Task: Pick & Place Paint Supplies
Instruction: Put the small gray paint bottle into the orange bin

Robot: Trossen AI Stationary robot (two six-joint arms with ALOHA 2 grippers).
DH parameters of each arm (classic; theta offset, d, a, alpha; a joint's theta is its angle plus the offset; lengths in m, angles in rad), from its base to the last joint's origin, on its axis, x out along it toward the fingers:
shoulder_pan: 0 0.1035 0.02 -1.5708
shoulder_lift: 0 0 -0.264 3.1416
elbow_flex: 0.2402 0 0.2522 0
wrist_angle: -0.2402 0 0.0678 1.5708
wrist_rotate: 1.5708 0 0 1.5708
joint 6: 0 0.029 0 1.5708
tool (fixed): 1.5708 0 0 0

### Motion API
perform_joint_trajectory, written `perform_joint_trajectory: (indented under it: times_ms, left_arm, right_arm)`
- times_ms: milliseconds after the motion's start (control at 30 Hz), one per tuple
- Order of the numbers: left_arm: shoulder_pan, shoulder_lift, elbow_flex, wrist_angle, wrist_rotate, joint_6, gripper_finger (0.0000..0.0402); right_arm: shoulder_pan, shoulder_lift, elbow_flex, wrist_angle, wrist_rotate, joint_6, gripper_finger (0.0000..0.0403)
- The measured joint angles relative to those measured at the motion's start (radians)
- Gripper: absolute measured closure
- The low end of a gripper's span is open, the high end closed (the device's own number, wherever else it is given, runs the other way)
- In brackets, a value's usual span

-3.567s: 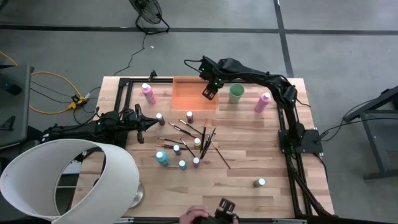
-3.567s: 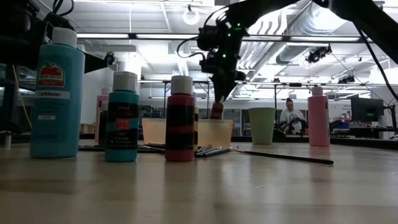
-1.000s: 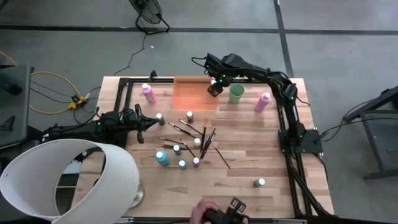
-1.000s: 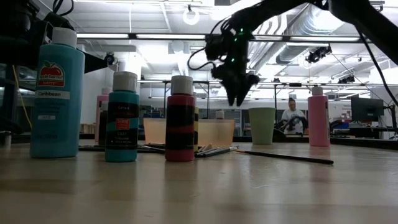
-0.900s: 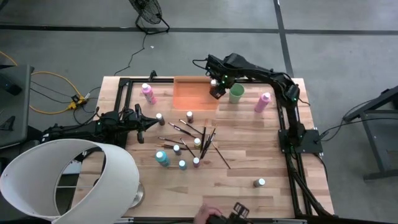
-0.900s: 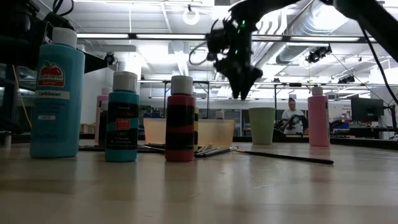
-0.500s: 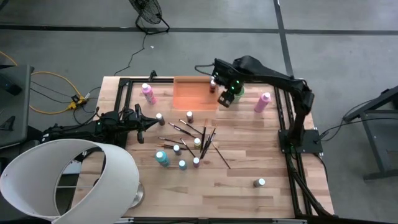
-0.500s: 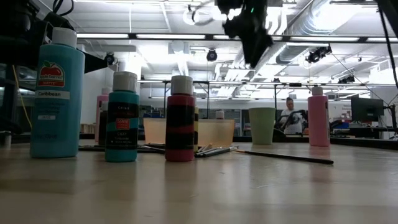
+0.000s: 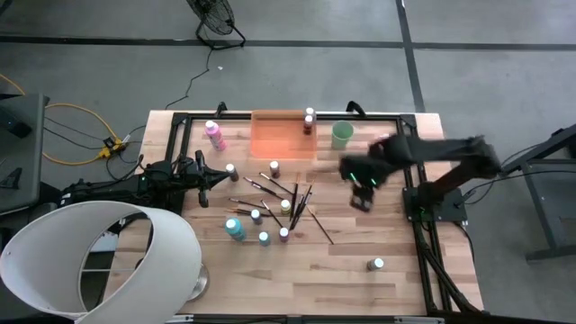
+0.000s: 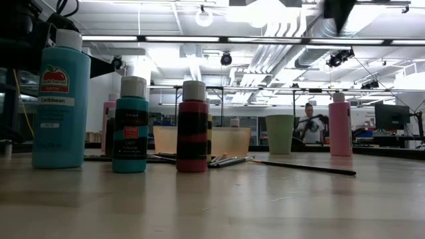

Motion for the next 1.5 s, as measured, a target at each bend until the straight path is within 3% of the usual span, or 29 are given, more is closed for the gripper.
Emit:
perform_joint_trajectory:
  times_ms: [233,433,700,967,1500]
  left_arm:
    - [0.000,0.000,0.000,0.000,0.000,0.000,0.0402]
    - [0.000,0.000,0.000,0.000,0.000,0.000,0.0402]
    - [0.000,0.000,0.000,0.000,0.000,0.000,0.0402]
    - [0.000,0.000,0.000,0.000,0.000,0.000,0.0402]
    - [0.000,0.000,0.000,0.000,0.000,0.000,0.0402]
  right_arm:
    - [0.332,-0.126,-0.242,0.111,-0.053,0.350,0.0214]
    - [0.497,-0.129,-0.369,0.253,-0.097,0.421,0.0214]
    - [0.657,-0.129,-0.460,0.451,-0.064,0.039,0.0214]
    - [0.692,-0.079,-0.486,0.518,-0.071,-0.253,0.0214]
    - [0.682,0.024,-0.486,0.607,-0.069,-0.393,0.0225]
